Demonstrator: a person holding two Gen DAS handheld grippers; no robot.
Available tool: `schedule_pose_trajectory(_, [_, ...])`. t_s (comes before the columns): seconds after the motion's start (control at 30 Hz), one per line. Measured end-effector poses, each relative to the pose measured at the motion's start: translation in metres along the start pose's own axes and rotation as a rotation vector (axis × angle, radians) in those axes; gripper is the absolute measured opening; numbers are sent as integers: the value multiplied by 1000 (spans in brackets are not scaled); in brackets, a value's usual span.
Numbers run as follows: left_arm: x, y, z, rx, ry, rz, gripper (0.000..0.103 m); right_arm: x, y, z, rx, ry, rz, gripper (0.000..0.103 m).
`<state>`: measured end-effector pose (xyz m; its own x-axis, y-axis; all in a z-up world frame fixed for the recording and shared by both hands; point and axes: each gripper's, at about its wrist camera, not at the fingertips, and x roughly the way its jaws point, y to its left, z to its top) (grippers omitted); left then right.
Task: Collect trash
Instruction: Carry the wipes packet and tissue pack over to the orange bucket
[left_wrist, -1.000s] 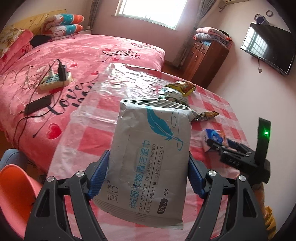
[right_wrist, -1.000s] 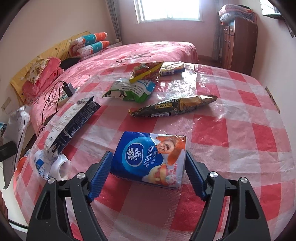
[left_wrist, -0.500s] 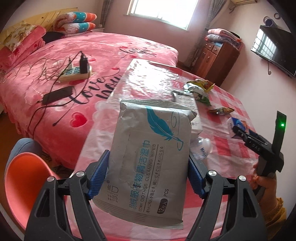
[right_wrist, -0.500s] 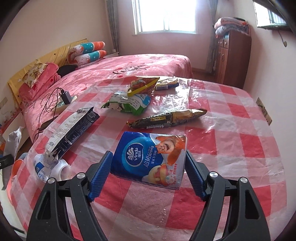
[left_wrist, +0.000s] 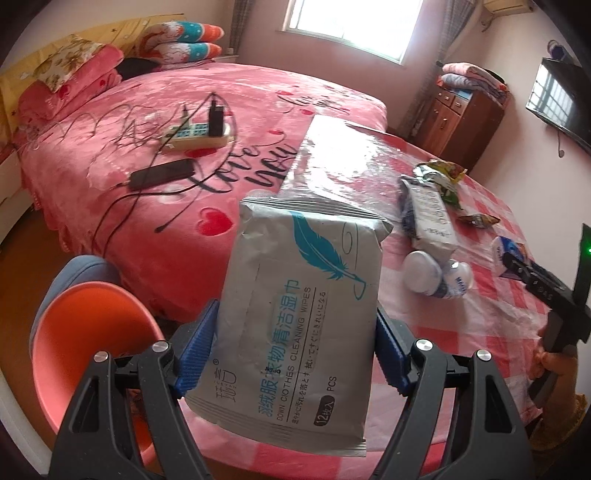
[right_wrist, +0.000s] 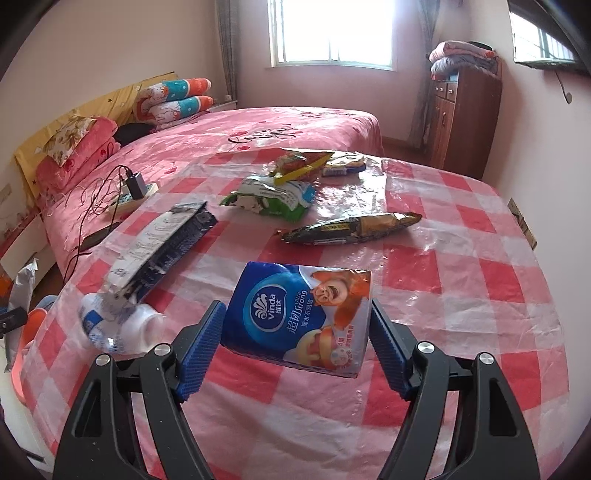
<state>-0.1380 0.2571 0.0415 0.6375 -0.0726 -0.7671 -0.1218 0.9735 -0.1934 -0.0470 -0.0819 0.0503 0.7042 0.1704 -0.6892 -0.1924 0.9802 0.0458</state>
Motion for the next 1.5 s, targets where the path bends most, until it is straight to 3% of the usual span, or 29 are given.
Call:
schedule_pose_trajectory(0.3, [-11, 42, -12, -48, -12, 64, 77, -22, 52, 10, -84, -23, 79, 76])
schedule_pose_trajectory(0.73, [-28, 117, -39, -168, -8, 181, 77, -40, 176, 13, -276, -7, 314, 76])
schedule_pose_trajectory(1.13, [-24, 180, -69, -270, 28, 302, 77, -39, 310, -14, -546, 44, 535, 76])
schedule_pose_trajectory(1.5, [-14, 215, -85, -312, 65, 378, 78, -10, 398, -42, -694, 104, 619, 76])
